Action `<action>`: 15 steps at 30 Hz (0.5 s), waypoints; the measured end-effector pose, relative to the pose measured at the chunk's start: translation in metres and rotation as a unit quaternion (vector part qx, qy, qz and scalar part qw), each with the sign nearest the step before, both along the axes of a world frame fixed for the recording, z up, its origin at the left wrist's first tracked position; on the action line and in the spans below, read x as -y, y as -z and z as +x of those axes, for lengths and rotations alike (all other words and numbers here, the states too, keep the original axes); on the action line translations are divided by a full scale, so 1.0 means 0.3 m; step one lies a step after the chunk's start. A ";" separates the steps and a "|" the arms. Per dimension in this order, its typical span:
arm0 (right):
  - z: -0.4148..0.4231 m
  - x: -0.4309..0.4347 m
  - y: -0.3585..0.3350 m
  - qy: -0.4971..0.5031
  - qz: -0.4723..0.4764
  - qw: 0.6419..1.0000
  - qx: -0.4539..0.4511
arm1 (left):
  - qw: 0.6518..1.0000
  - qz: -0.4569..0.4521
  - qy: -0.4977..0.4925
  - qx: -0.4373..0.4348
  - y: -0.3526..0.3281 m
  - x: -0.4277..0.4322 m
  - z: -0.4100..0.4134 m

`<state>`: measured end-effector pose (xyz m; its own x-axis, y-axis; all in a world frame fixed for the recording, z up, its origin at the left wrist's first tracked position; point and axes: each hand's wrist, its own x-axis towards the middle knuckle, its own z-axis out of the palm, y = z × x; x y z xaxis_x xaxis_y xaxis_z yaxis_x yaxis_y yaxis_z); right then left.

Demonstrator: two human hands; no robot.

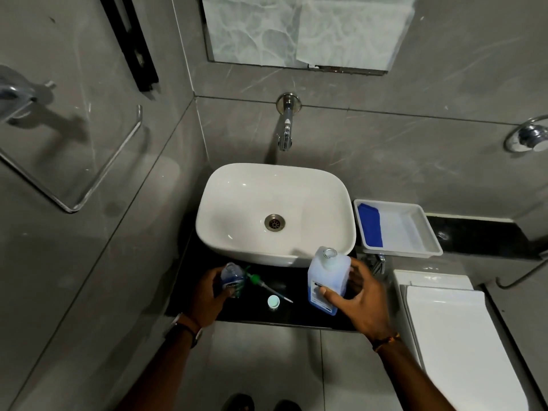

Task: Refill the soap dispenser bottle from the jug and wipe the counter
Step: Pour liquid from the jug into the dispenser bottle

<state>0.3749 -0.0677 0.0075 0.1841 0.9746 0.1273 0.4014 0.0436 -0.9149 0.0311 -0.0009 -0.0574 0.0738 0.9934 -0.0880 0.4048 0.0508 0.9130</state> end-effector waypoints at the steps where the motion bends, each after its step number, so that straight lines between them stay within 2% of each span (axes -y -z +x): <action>1: -0.010 -0.006 -0.031 -0.003 0.008 1.000 0.002 | 1.000 0.013 0.003 -0.004 -0.028 0.002 0.004; 8: -0.083 -0.067 -0.330 -0.037 0.058 0.995 0.068 | 0.996 0.077 0.039 -0.008 -0.306 -0.057 0.036; 12: -0.102 -0.110 -0.517 -0.031 0.093 0.981 0.168 | 0.989 0.111 0.093 -0.036 -0.482 -0.113 0.052; 15: -0.109 -0.150 -0.633 -0.012 0.118 0.961 0.249 | 0.985 0.126 0.119 -0.014 -0.590 -0.151 0.076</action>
